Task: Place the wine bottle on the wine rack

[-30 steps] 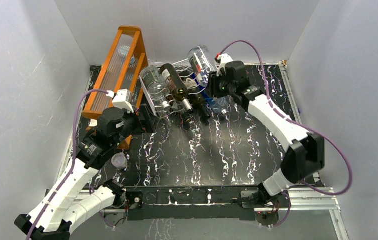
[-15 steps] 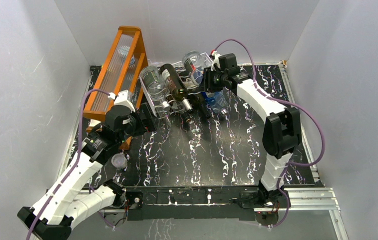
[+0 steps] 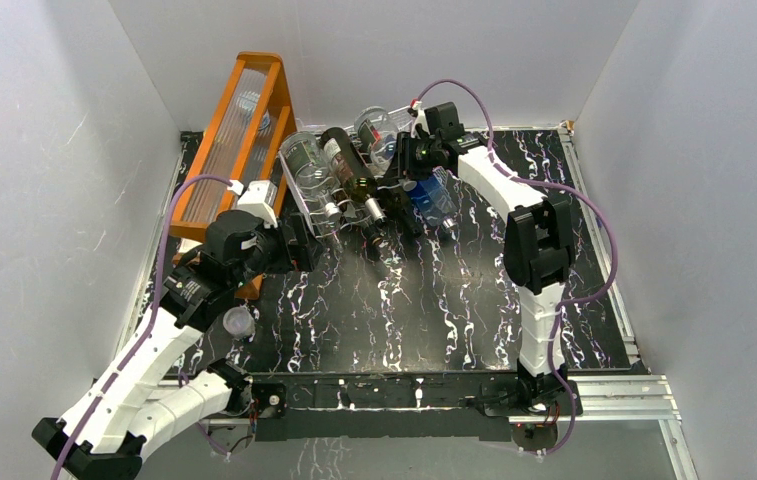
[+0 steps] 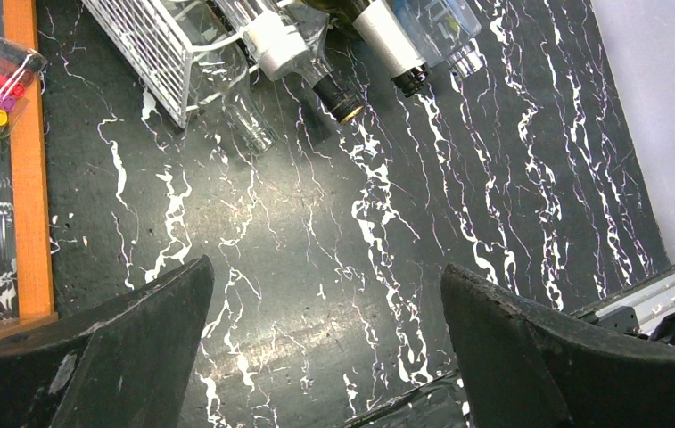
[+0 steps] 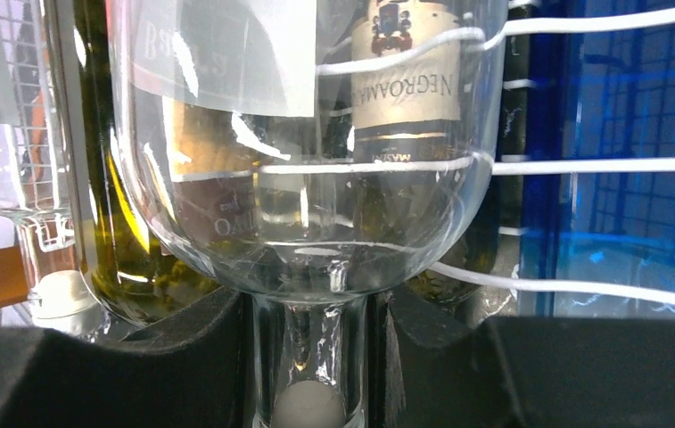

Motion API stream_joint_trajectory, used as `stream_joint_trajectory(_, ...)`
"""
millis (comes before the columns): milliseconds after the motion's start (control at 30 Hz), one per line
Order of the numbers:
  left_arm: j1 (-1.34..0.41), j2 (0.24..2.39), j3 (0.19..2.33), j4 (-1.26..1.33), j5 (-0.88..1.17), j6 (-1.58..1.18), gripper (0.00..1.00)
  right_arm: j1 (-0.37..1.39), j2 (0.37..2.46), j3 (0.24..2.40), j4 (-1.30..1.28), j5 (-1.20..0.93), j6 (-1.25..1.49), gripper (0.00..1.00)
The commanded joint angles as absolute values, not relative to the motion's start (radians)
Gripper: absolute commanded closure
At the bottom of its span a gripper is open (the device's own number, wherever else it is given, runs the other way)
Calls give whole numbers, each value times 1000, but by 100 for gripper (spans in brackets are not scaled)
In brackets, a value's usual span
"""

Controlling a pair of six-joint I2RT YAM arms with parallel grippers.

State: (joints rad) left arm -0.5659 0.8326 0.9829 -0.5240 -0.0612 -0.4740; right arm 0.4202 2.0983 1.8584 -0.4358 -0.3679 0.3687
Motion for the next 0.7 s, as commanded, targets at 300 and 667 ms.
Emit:
stream_joint_trajectory(300,-566,824,1023,-528,-36,-430,2,425,2142,2101,-383,-400,334,64)
stream_joint_trajectory(667,-566,825,1055,-545,-70,-400,2,442,2060,2013,-398,-266,281,20)
